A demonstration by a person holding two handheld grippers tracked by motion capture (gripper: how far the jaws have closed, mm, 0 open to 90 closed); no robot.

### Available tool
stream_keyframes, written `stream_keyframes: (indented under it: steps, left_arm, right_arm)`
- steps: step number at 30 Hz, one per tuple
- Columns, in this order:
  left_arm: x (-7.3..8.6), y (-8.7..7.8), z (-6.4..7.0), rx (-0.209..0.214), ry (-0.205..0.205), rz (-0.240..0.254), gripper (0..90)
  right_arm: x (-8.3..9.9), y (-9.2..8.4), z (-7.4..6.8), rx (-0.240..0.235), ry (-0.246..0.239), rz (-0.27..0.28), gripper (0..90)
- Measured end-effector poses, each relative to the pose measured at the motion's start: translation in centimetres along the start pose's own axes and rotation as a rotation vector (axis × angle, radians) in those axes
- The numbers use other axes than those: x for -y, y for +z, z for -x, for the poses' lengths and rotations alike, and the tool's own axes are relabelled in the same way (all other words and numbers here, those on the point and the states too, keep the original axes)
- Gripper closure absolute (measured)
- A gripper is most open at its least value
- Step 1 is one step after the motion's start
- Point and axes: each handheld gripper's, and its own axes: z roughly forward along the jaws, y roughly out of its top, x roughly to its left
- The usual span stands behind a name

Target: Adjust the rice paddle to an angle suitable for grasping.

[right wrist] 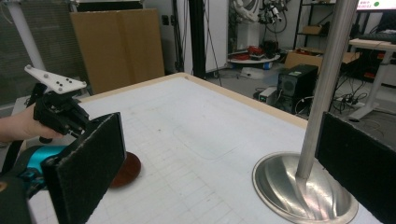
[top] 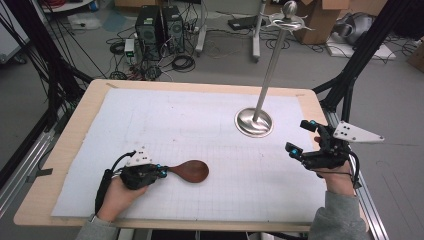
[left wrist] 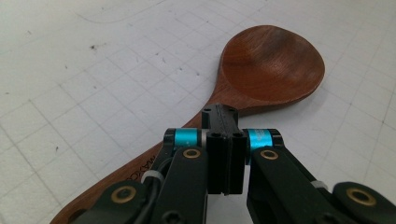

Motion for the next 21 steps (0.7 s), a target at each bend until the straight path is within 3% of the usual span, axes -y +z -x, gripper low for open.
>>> stream_keyframes:
  steps: [21]
  left_arm:
    - [0.5, 0.7, -1.4, 0.007, -0.070, -0.034, 89.6]
  right_arm:
    - [0.1, 0.4, -0.1, 0.004, -0.003, -0.030, 0.4]
